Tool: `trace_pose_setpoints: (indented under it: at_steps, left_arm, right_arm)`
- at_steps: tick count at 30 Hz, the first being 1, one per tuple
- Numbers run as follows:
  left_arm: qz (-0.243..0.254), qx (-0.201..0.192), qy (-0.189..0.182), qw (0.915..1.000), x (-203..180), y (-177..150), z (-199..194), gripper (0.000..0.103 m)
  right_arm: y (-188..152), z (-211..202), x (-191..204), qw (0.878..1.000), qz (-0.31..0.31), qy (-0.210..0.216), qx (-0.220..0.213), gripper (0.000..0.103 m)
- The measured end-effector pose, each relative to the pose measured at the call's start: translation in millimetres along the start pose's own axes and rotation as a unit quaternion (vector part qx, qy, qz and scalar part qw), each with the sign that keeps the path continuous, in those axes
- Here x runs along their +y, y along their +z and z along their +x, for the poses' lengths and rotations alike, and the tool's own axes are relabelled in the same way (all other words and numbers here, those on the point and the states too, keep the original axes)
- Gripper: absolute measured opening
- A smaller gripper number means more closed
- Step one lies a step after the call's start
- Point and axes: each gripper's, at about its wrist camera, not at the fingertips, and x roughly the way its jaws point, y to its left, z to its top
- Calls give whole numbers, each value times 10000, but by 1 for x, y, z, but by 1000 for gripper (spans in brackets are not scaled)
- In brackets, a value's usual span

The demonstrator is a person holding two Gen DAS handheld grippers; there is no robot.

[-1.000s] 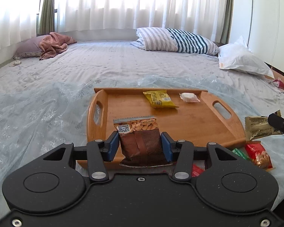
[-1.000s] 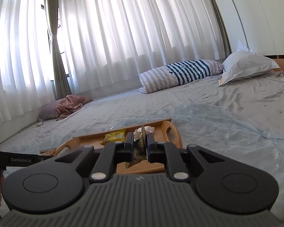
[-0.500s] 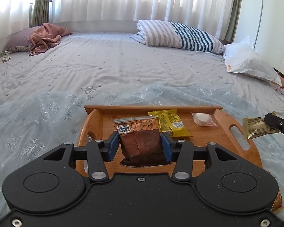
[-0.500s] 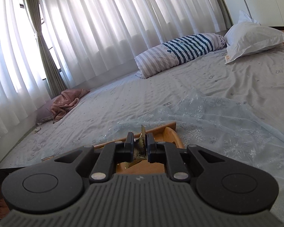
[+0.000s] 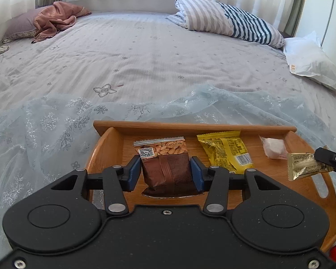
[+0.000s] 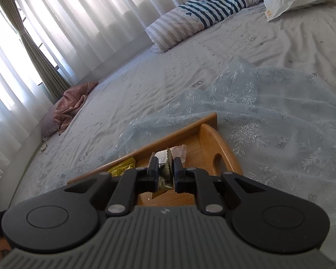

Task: Organize snacks
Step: 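Carry the almond bag and gold packet over the tray with both tools, then set both snacks on the tray beside the yellow bag and open both tools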

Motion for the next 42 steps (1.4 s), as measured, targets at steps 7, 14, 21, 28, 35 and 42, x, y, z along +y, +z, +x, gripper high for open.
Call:
trace_pose_setpoints:
  at_steps: [7, 14, 21, 28, 35, 42]
  left_arm:
    - [62, 106, 123, 9998, 4, 2, 18, 45]
    - [84, 151, 184, 9997, 5, 4, 29, 45]
    - [146, 145, 230, 9995, 3, 4, 35, 45]
    - [231, 116, 278, 9993, -1, 5, 39, 45]
    - [180, 111, 291, 9994, -1, 8, 35, 57]
    - [253, -28, 285, 9993, -2, 6, 7, 80]
  right_arm:
    - [0, 20, -3, 9994, -168, -100, 271, 15]
    - [1, 31, -11, 9990, -73, -123, 435, 16]
    - [5, 38, -13, 9983, -186, -104, 551, 17]
    - [2, 44, -8, 9973, -382, -154, 612, 20]
    - [2, 43, -2, 9958, -626, -295, 599, 27]
    - [0, 31, -1, 9960, -645, -319, 527, 45]
